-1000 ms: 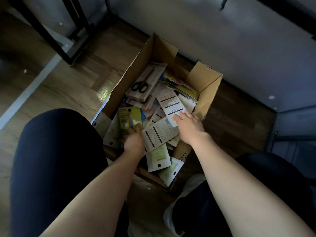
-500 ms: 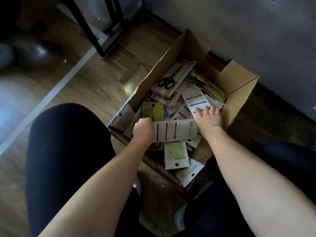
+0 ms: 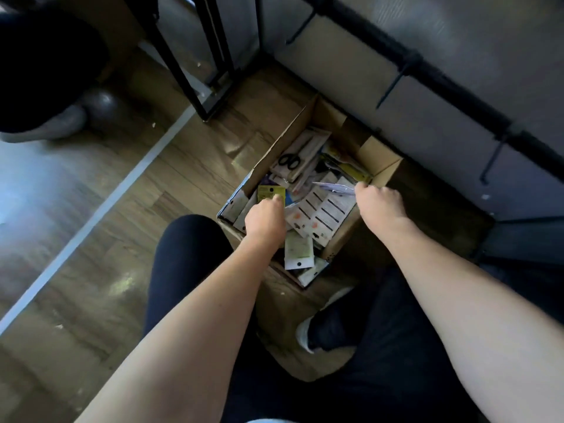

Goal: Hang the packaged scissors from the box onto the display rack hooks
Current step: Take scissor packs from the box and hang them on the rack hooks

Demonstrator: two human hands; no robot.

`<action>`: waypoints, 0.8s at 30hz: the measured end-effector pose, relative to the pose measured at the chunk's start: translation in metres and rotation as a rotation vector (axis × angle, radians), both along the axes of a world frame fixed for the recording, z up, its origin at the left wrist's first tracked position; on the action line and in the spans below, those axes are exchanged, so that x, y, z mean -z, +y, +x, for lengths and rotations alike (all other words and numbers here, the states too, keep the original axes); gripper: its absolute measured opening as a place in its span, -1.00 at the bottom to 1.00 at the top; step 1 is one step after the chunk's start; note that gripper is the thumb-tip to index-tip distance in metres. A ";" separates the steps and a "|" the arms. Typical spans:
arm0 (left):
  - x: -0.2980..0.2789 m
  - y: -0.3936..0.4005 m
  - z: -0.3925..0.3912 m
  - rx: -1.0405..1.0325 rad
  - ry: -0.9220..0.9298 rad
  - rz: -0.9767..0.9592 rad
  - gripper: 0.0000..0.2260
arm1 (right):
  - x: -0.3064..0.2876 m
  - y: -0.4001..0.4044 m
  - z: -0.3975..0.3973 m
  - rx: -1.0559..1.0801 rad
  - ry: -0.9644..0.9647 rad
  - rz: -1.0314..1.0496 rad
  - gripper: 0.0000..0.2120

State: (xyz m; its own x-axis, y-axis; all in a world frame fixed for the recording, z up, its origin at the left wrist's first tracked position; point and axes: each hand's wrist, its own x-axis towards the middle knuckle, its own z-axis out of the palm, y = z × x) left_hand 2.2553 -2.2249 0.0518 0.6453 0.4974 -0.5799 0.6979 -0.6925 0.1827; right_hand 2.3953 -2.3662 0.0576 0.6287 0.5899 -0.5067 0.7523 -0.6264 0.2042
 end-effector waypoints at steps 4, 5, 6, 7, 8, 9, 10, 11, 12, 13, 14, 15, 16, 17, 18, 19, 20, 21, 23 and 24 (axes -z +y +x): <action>-0.101 -0.008 -0.006 0.011 -0.094 0.013 -0.68 | -0.098 -0.011 -0.018 0.070 0.055 0.048 -0.80; -0.127 -0.008 -0.009 -0.005 -0.111 0.004 -0.67 | -0.122 -0.013 -0.024 0.109 0.060 0.063 -0.79; -0.152 -0.008 -0.012 -0.026 -0.121 -0.009 -0.67 | -0.146 -0.015 -0.030 0.149 0.063 0.079 -0.78; -0.178 -0.008 -0.015 -0.037 -0.123 -0.021 -0.69 | -0.170 -0.017 -0.036 0.192 0.063 0.094 -0.77; -0.204 -0.008 -0.017 -0.043 -0.117 -0.032 -0.70 | -0.193 -0.020 -0.042 0.234 0.067 0.106 -0.76; -0.229 -0.009 -0.020 -0.047 -0.110 -0.046 -0.68 | -0.215 -0.022 -0.048 0.274 0.070 0.125 -0.76; -0.252 -0.009 -0.023 -0.052 -0.107 -0.060 -0.63 | -0.236 -0.024 -0.054 0.315 0.071 0.150 -0.76; -0.273 -0.009 -0.025 -0.066 -0.110 -0.079 -0.55 | -0.256 -0.026 -0.059 0.363 0.070 0.182 -0.76; -0.293 -0.010 -0.027 -0.096 -0.126 -0.108 -0.49 | -0.274 -0.029 -0.066 0.423 0.066 0.234 -0.78; -0.312 -0.009 -0.028 -0.142 -0.155 -0.138 -0.45 | -0.292 -0.032 -0.072 0.488 0.059 0.309 -0.79; -0.328 -0.009 -0.028 -0.199 -0.193 -0.160 -0.45 | -0.307 -0.034 -0.078 0.548 0.047 0.398 -0.80; -0.342 -0.009 -0.028 -0.262 -0.235 -0.176 -0.49 | -0.322 -0.036 -0.083 0.599 0.039 0.480 -0.80; -0.356 -0.010 -0.027 -0.320 -0.281 -0.190 -0.54 | -0.335 -0.038 -0.088 0.643 0.033 0.548 -0.80; -0.369 -0.011 -0.025 -0.363 -0.319 -0.202 -0.60 | -0.347 -0.040 -0.092 0.679 0.032 0.607 -0.80; -0.380 -0.012 -0.023 -0.388 -0.352 -0.207 -0.67 | -0.359 -0.041 -0.095 0.706 0.029 0.659 -0.80; -0.393 -0.014 -0.020 -0.411 -0.370 -0.214 -0.74 | -0.370 -0.042 -0.097 0.722 0.024 0.705 -0.80; -0.402 -0.015 -0.016 -0.429 -0.393 -0.221 -0.77 | -0.379 -0.042 -0.098 0.727 0.009 0.749 -0.79; -0.412 -0.016 -0.013 -0.444 -0.412 -0.234 -0.77 | -0.388 -0.043 -0.098 0.726 -0.013 0.788 -0.78; -0.430 -0.015 -0.005 -0.452 -0.452 -0.280 -0.73 | -0.405 -0.044 -0.098 0.718 -0.078 0.858 -0.76; -0.439 -0.014 -0.001 -0.435 -0.466 -0.306 -0.71 | -0.411 -0.045 -0.097 0.715 -0.108 0.891 -0.76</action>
